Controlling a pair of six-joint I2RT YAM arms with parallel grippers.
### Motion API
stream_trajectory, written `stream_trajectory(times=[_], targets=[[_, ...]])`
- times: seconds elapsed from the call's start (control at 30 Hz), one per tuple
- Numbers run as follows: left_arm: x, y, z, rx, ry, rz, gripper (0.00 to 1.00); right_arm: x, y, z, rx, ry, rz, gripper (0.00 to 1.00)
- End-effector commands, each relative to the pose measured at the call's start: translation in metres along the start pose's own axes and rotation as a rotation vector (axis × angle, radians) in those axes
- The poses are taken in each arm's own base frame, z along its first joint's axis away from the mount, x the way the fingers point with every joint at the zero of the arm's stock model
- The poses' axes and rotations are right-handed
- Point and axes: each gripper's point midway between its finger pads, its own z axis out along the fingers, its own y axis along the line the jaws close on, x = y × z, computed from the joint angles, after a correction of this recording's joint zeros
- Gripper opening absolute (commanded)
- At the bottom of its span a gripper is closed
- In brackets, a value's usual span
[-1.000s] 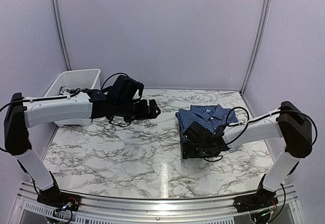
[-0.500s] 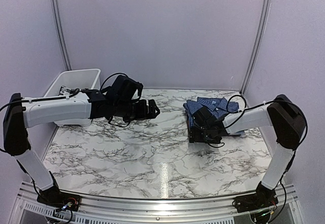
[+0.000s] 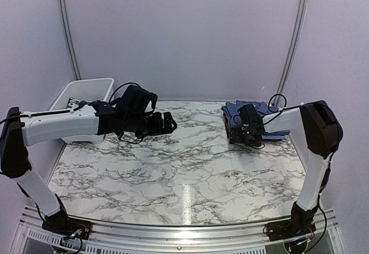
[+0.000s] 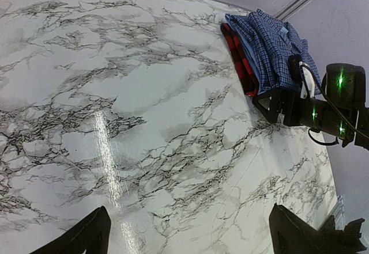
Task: Fold and stack the long sleeve shirts
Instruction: Move the square-folded shirt to the corner of the board.
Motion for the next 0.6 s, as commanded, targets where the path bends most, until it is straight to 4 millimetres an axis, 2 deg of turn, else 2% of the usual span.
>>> stream_trajectory(times=[0.0, 0.17, 0.3, 0.57], targets=[[-0.016, -0.004, -0.015, 0.027, -0.055, -0.009, 0.99, -0.026, -0.008, 0.015, -0.020, 0.002, -0.015, 0.98], [-0.018, 0.004, -0.024, 0.017, -0.069, -0.018, 0.99, -0.041, -0.017, 0.031, -0.017, 0.009, -0.035, 0.98], [-0.020, 0.011, -0.027, 0.004, -0.077, -0.024, 0.99, -0.044, -0.027, 0.040, -0.004, 0.018, -0.053, 0.99], [-0.021, 0.019, -0.026, -0.015, -0.081, -0.034, 0.99, -0.050, -0.023, 0.042, -0.027, 0.012, -0.061, 0.98]])
